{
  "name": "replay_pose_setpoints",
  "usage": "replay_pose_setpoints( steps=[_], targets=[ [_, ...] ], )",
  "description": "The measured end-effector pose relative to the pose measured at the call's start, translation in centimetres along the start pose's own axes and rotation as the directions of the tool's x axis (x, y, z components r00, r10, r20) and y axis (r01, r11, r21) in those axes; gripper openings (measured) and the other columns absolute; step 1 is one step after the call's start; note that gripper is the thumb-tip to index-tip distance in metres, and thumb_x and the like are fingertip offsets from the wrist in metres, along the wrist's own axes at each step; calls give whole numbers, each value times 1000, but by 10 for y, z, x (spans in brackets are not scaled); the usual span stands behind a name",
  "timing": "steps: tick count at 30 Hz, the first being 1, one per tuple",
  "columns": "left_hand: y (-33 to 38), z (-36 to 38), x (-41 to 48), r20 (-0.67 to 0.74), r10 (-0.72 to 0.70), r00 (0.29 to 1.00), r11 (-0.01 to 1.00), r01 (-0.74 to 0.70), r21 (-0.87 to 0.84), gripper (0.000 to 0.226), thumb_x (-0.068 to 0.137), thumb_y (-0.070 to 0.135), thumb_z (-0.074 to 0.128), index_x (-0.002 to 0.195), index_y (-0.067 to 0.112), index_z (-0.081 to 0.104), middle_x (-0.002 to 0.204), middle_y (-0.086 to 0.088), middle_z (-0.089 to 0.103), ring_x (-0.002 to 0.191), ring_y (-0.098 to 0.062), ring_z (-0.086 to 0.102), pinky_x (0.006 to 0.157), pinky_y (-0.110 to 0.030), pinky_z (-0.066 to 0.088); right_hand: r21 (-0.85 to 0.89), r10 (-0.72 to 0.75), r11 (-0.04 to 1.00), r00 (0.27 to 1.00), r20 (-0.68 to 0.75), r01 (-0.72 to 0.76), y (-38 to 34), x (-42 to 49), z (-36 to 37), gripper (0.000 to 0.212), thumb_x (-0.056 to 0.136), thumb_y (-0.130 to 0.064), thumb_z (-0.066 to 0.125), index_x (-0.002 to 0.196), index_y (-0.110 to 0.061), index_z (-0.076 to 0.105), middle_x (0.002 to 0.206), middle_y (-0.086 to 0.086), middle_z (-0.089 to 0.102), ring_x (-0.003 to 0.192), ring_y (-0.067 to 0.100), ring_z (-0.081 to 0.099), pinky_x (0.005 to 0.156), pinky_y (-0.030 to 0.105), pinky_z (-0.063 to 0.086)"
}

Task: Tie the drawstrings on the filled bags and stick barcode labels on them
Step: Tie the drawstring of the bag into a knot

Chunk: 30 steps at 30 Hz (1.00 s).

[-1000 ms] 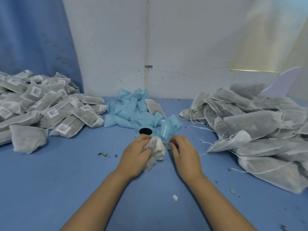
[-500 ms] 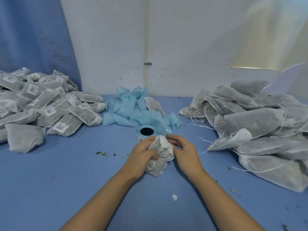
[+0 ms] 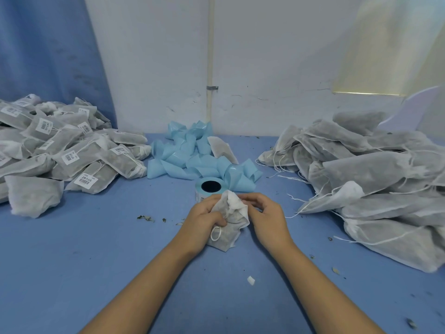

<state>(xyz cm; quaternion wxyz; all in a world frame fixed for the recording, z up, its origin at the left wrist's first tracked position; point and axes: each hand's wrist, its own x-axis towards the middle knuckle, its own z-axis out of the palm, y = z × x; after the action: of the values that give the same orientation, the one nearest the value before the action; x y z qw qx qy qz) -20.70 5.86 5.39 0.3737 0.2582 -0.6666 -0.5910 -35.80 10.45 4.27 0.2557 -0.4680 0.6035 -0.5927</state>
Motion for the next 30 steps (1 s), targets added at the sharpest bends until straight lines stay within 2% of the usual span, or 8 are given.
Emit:
replay_pose_setpoints(
  steps=[3, 6, 12, 17, 20, 24, 28, 30],
  targets=[
    [-1, 0, 1, -7, -6, 1000, 1000, 6, 5, 43, 57, 10, 51, 96, 14, 67, 88, 3, 68, 82, -9, 62, 71, -18, 47, 35, 21, 999, 1000, -16, -20, 0, 2, 0, 13, 88, -4, 62, 90, -14, 71, 90, -1, 74, 87, 10, 68, 78, 22, 52],
    [-1, 0, 1, -11, -10, 1000, 1000, 10, 11, 45, 57, 10, 51, 99, 12, 67, 94, -1, 68, 85, -11, 62, 73, -19, 47, 111, 58, 992, 998, 0, -58, 0, 3, 0, 16, 88, -3, 61, 86, -16, 70, 85, -2, 74, 80, 6, 68, 74, 17, 52],
    [2, 1, -1, -16, -15, 1000, 1000, 15, 15, 45, 57, 11, 51, 98, 15, 67, 94, 2, 68, 87, -10, 62, 75, -20, 46, 168, 102, 981, 995, -8, -99, -1, 5, -1, 11, 89, -2, 61, 87, -9, 69, 79, -5, 73, 69, -2, 65, 66, 10, 48],
    [4, 3, -2, -47, 6, 999, 1000, -5, 7, 43, 58, 11, 50, 97, 20, 65, 101, -1, 64, 91, -11, 60, 80, -22, 45, 154, 107, 985, 980, -167, -81, 1, 5, -4, 13, 92, -11, 60, 85, -21, 67, 84, -8, 71, 77, 1, 63, 70, 12, 46],
    [4, 4, -2, -74, 19, 997, 1000, -18, 15, 44, 58, 12, 50, 98, 21, 64, 102, 3, 62, 92, -8, 59, 79, -18, 44, 106, 70, 994, 958, -279, -42, 2, 6, -6, 11, 92, -14, 60, 90, -21, 68, 91, -7, 66, 82, 7, 58, 77, 18, 47],
    [4, 4, -2, -112, 36, 993, 999, -32, 36, 45, 60, 13, 49, 101, 25, 62, 107, 4, 62, 93, -2, 59, 77, -11, 43, 262, 117, 964, 944, -307, -35, -1, 5, -4, 12, 94, -6, 55, 89, -13, 64, 76, -2, 68, 63, 0, 61, 61, 11, 47],
    [3, 3, -2, -140, 48, 989, 998, -41, 52, 42, 60, 15, 50, 98, 30, 61, 101, 8, 62, 84, 8, 58, 70, -5, 42, 267, 127, 963, 947, -295, -46, 0, 5, -5, 14, 92, -6, 58, 87, -17, 65, 81, -3, 72, 76, 3, 67, 75, 15, 50],
    [2, 2, -2, -140, 47, 989, 998, -39, 59, 42, 60, 15, 50, 98, 31, 61, 102, 9, 62, 85, 8, 57, 70, -5, 42, 318, 148, 947, 941, -303, -46, -1, 5, -7, 12, 90, -7, 60, 86, -17, 66, 78, -6, 73, 75, 3, 67, 71, 13, 51]
  ],
)
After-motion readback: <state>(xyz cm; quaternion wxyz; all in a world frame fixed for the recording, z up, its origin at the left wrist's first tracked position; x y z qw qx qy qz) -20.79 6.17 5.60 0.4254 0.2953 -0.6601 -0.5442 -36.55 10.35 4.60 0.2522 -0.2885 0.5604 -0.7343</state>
